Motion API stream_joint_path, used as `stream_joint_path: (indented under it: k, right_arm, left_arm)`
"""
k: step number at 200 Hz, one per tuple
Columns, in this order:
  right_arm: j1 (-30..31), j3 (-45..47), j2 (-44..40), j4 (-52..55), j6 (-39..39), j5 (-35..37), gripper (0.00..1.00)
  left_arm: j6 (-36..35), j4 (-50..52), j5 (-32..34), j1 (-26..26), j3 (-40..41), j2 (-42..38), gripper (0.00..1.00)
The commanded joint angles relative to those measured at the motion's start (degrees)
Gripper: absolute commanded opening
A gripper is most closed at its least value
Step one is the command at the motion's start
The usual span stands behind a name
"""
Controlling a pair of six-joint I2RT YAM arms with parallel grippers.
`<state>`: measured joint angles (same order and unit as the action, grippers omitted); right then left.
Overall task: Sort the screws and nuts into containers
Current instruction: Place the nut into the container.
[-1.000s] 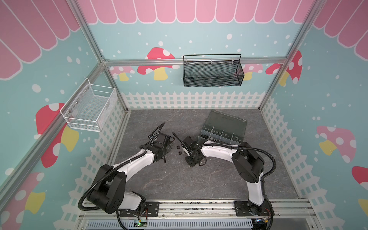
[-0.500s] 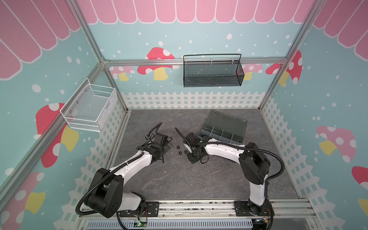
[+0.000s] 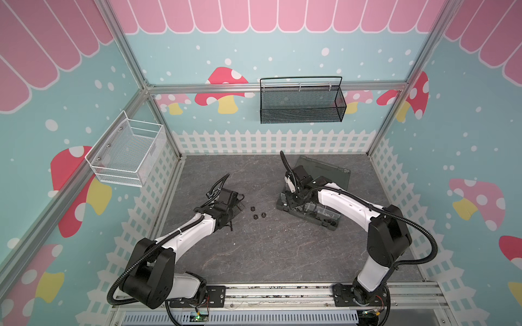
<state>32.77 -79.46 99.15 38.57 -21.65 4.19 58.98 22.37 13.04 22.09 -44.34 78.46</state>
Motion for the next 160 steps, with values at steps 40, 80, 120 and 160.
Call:
stream_joint_path:
  k: [40,80,120,160]
  right_arm:
    - [-5.0,0.1,0.2,-1.6,2.5,1.8,0.00]
    - [-6.0,0.3,1.1,-2.2,2.7,1.4,0.00]
    - [-7.9,3.2,-1.6,-2.2,2.3,1.8,0.00]
    - [-11.0,7.8,-4.8,-2.5,2.0,1.7,0.00]
  left_arm:
    - [0.9,-1.0,-1.0,0.0,-0.6,0.6,1.00]
    - [0.9,-1.0,-1.2,0.1,-0.7,0.9,1.00]
    - [0.8,-1.0,-1.1,0.0,-0.7,1.0,1.00]
    - [0.8,-1.0,-1.2,0.1,-0.8,1.2,1.00]
